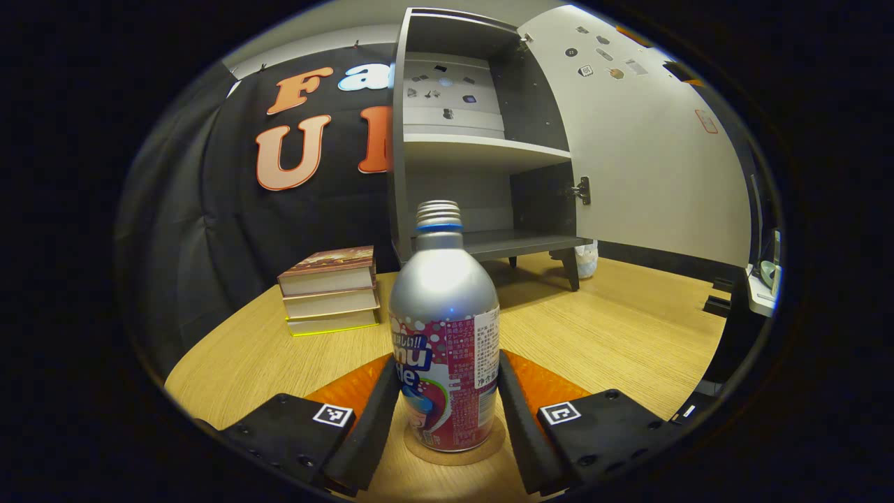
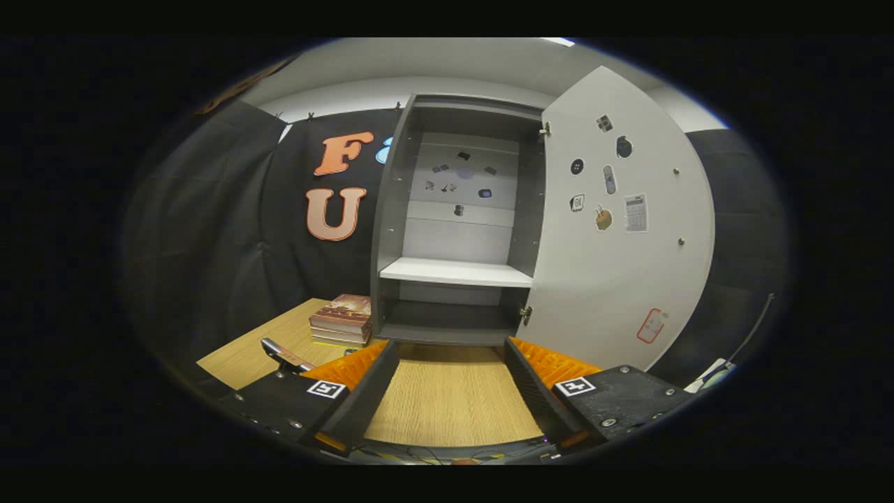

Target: Open the cabinet door with the right hand, grasp the bottle in the cabinet with the left hand and place it on the coaster, then close the cabinet door with the right hand.

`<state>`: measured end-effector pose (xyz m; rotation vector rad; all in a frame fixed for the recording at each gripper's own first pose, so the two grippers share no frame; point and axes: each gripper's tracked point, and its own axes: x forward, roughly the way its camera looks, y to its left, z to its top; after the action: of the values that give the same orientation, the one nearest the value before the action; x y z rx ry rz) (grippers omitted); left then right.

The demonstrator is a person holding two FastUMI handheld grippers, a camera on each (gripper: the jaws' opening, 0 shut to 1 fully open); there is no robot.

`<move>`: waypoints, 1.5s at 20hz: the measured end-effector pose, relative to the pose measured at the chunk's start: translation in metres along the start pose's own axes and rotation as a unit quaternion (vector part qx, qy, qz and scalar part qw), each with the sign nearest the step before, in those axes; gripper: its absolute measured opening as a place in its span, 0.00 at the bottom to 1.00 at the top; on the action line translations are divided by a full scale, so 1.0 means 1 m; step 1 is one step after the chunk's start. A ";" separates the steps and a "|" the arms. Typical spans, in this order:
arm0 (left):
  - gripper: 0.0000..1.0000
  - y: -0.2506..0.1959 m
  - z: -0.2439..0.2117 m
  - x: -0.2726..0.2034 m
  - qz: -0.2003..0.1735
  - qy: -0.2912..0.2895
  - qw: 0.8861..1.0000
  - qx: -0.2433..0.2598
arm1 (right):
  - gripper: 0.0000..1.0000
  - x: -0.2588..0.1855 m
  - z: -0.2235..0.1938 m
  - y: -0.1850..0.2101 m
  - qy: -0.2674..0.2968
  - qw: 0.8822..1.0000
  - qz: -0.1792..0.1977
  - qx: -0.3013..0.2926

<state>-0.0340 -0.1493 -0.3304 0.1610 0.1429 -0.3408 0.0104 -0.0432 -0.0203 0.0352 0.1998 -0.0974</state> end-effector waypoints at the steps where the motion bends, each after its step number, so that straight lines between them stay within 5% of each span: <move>1: 0.83 0.000 0.001 -0.001 0.000 -0.001 1.000 0.003 | 0.93 0.001 0.000 0.002 0.000 1.000 0.002 0.004; 17: 0.90 -0.002 -0.010 -0.004 0.002 0.042 0.999 0.004 | 0.93 -0.004 -0.006 0.006 0.012 1.000 0.008 0.027; 20: 0.98 -0.002 -0.005 -0.004 -0.003 0.040 0.999 0.006 | 0.93 -0.005 -0.005 0.009 0.011 0.999 0.008 0.033; 30: 0.98 0.009 0.070 -0.002 -0.023 -0.003 1.000 -0.004 | 0.94 0.001 0.015 -0.002 -0.032 0.998 -0.032 0.044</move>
<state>-0.0250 -0.1533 -0.2603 0.1498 0.1425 -0.3865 0.0137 -0.0462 -0.0059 0.1140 0.1318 -0.1709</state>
